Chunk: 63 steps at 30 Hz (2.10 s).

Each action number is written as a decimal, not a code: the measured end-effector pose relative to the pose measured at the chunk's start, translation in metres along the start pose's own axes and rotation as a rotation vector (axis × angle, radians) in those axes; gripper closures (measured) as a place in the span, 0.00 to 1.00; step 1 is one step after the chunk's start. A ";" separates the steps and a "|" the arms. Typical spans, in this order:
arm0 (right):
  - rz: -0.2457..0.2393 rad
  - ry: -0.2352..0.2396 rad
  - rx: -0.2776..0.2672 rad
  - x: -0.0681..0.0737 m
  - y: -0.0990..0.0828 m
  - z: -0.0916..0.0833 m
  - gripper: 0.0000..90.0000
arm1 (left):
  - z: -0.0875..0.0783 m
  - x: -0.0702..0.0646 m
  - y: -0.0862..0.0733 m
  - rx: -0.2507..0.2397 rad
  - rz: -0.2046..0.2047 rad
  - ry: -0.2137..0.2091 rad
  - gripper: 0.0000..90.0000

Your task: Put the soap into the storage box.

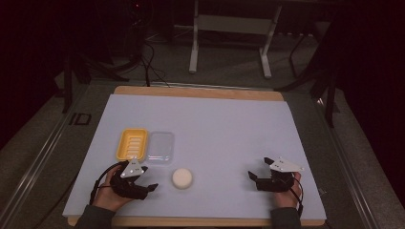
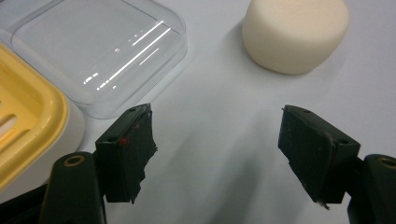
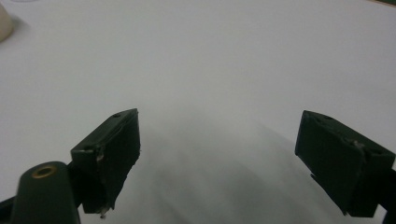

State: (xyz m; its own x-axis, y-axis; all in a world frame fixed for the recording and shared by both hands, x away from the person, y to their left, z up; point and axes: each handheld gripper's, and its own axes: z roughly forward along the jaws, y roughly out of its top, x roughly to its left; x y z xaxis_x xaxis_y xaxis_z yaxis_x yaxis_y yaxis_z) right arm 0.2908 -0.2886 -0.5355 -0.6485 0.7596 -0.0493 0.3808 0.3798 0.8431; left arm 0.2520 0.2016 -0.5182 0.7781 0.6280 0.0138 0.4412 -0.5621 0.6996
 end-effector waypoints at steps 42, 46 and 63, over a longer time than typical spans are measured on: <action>-0.010 -0.001 0.005 0.001 0.000 0.000 0.15 | 0.017 -0.009 0.063 0.231 0.288 -0.105 0.21; -0.011 -0.002 0.005 0.002 0.000 0.000 0.15 | 0.020 -0.011 0.069 0.245 0.311 -0.110 0.20; -0.010 -0.001 0.005 0.002 0.000 0.000 0.15 | 0.033 -0.016 0.084 0.303 0.376 -0.147 0.19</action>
State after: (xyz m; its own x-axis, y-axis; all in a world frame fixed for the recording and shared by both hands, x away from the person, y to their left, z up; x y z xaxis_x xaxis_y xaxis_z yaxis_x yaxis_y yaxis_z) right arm 0.2900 -0.2872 -0.5356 -0.6515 0.7564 -0.0582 0.3773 0.3897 0.8401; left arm 0.2911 0.1264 -0.4827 0.9532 0.2820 0.1086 0.2115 -0.8793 0.4267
